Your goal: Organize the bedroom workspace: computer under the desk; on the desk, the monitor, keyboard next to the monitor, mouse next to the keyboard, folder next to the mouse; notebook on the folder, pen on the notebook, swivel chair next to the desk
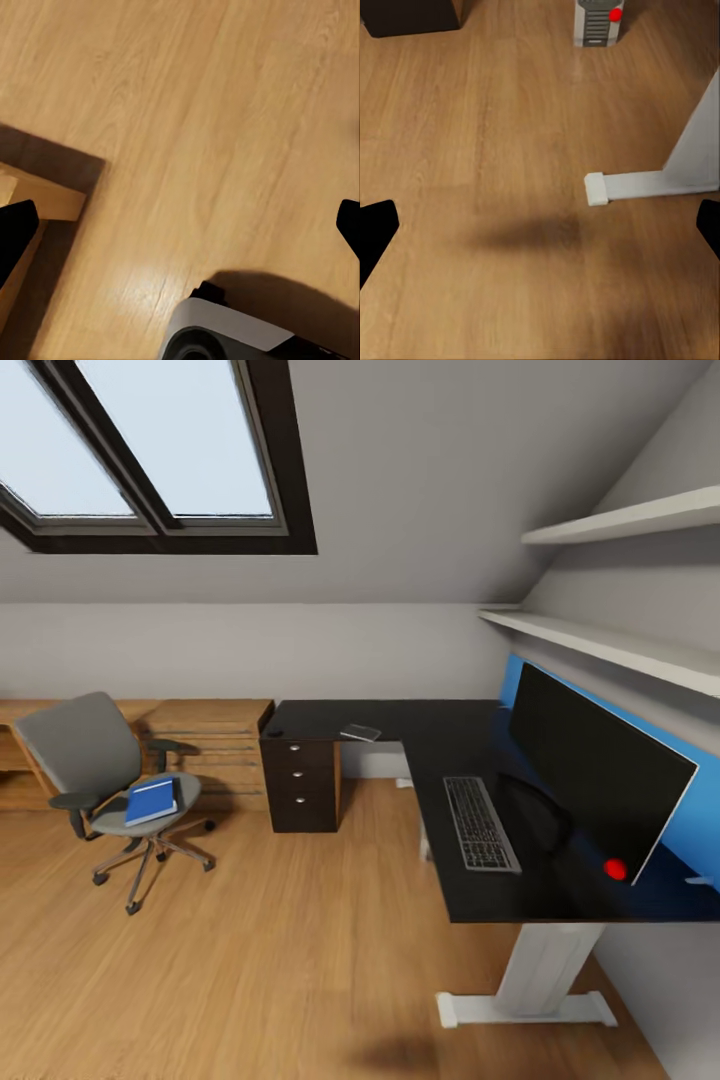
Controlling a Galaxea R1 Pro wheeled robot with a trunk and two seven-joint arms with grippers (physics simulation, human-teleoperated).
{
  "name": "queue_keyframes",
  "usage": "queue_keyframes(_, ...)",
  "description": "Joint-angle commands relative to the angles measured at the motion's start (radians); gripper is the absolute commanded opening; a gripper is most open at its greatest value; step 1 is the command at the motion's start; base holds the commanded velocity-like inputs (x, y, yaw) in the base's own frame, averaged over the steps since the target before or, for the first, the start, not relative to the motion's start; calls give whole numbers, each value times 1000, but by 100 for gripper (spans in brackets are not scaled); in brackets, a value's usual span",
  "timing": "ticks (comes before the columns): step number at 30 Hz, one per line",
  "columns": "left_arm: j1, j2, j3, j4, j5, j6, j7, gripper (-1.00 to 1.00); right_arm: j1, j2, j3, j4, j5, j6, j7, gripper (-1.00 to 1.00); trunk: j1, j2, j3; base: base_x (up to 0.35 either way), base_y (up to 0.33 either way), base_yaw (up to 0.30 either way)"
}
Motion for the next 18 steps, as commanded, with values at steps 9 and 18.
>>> queue_keyframes(9, 0, 1, -4, 0, 10, -2, 5, 100, -1, 0, 9, 1, -2, -3, -11, 100, 1, -1, -1, 243, 217, 277)
queue_keyframes(18, 0, 0, -4, 0, 10, -3, 5, 100, -1, -1, 9, 1, -2, -3, -11, 100, 1, -1, -1, 79, 34, 278)
